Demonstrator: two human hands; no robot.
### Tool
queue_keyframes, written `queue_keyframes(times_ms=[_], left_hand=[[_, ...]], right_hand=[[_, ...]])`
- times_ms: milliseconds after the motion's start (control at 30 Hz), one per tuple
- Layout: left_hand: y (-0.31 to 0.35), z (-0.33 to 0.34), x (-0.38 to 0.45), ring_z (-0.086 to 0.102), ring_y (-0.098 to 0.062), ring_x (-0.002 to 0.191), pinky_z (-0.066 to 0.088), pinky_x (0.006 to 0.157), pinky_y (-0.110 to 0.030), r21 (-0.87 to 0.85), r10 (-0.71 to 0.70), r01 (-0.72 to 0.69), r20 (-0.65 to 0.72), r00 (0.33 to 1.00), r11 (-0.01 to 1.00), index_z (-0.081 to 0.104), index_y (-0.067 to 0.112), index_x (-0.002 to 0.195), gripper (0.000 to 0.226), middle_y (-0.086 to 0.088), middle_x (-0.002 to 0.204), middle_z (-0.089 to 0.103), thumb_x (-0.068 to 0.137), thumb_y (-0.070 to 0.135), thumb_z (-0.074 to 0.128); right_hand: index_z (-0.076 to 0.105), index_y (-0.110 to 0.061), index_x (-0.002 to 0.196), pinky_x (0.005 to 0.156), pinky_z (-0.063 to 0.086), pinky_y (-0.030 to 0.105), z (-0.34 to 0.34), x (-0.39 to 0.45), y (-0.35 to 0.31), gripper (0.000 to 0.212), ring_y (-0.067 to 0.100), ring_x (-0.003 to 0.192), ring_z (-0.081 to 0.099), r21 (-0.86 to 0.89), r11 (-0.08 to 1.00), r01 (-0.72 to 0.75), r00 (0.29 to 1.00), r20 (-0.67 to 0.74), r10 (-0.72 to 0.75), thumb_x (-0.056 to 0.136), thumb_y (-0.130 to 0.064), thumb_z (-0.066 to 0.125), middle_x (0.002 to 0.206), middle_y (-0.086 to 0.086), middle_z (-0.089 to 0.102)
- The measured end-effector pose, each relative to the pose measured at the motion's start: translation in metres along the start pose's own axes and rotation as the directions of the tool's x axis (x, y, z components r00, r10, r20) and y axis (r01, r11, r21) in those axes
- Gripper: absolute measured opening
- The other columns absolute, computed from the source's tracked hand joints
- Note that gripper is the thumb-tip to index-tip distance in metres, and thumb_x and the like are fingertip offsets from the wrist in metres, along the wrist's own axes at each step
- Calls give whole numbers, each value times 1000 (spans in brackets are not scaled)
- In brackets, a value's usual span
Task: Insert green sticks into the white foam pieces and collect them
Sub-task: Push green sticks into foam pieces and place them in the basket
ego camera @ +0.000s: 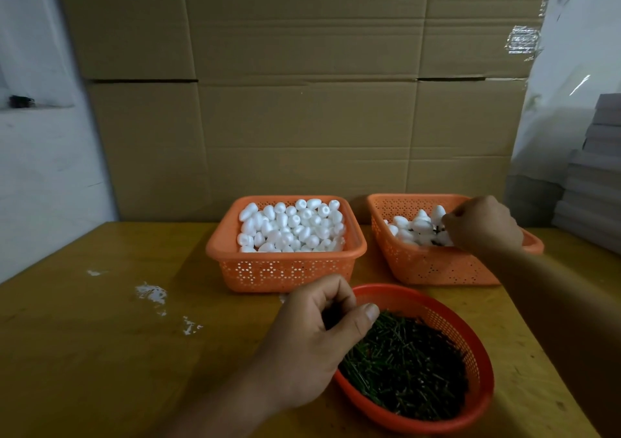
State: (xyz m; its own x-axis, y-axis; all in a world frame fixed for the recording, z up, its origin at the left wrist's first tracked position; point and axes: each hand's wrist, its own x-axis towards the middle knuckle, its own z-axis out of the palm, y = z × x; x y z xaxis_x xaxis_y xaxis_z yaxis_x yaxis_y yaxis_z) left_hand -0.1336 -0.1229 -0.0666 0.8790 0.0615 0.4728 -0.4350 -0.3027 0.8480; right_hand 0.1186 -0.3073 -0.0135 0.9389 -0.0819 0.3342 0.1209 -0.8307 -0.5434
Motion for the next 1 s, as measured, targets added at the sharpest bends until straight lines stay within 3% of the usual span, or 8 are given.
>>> queue_keyframes(times_ms=[233, 333, 400, 533, 600, 733, 900, 1000], left_hand=[[4, -1, 3, 34, -13, 51, 31, 50, -29, 35, 14, -13, -35, 999, 999, 39, 11, 58, 54, -2, 53, 33, 87, 50, 61], [8, -8, 6, 39, -13, 51, 35, 50, -28, 42, -2, 5, -71, 998, 999, 45, 11, 60, 47, 0, 53, 40, 93, 41, 61], [9, -17, 10, 43, -10, 51, 38, 51, -24, 65, -31, 38, -104, 994, 997, 50, 20, 63, 37, 3, 55, 47, 98, 29, 59], [7, -42, 28, 50, -7, 50, 41, 47, -21, 164, -104, 143, -226, 968, 976, 59, 23, 75, 27, 5, 59, 58, 99, 11, 57], [3, -58, 44, 53, -10, 51, 44, 49, -29, 277, -93, 183, -308, 947, 943, 62, 24, 79, 25, 5, 60, 62, 96, 6, 56], [-4, -93, 85, 65, -23, 65, 55, 66, -40, 510, -85, 269, -355, 931, 817, 60, 27, 79, 25, 1, 73, 67, 90, 5, 56], [-21, -118, 134, 65, -25, 79, 53, 73, -36, 699, -343, 430, -273, 899, 572, 68, 10, 95, 11, -5, 87, 68, 91, 5, 59], [-34, -121, 151, 68, -29, 87, 57, 79, -37, 800, -504, 454, -225, 834, 393, 70, 3, 110, 21, -13, 99, 71, 91, 9, 62]], right_hand=[[73, -23, 83, 59, 58, 46, -18, -45, -1, 17, 24, 60, 65, 309, 929, 201, 979, -79, -186, 92, -17, 61, 72, -5, 70], [75, -25, 95, 52, 49, 35, -30, -73, -5, 14, 16, 63, 64, 469, 852, 232, 971, -67, -228, 95, -18, 63, 79, -8, 69], [73, -30, 100, 53, 51, 36, -36, -95, -8, 14, 15, 61, 63, 544, 797, 262, 957, -38, -289, 95, -21, 65, 74, -4, 70], [70, -38, 95, 54, 50, 36, -43, -133, -10, 17, 23, 63, 64, 580, 745, 331, 887, 79, -455, 94, -21, 67, 71, 9, 71], [71, -35, 97, 51, 49, 35, -41, -141, -10, 13, 22, 60, 63, 560, 746, 362, 844, 144, -517, 94, -22, 68, 70, 4, 71], [74, -26, 105, 52, 45, 16, -34, -147, -10, 14, 1, 56, 61, 479, 751, 453, 770, 213, -601, 91, -24, 71, 67, -15, 69], [74, -32, 105, 65, 57, 32, -28, -154, -10, 16, 4, 67, 69, 438, 733, 521, 734, 207, -646, 89, -31, 72, 77, -7, 74], [74, -32, 103, 54, 51, 24, -26, -155, -9, 14, 4, 56, 64, 449, 703, 552, 721, 166, -672, 89, -29, 72, 70, -11, 72]])
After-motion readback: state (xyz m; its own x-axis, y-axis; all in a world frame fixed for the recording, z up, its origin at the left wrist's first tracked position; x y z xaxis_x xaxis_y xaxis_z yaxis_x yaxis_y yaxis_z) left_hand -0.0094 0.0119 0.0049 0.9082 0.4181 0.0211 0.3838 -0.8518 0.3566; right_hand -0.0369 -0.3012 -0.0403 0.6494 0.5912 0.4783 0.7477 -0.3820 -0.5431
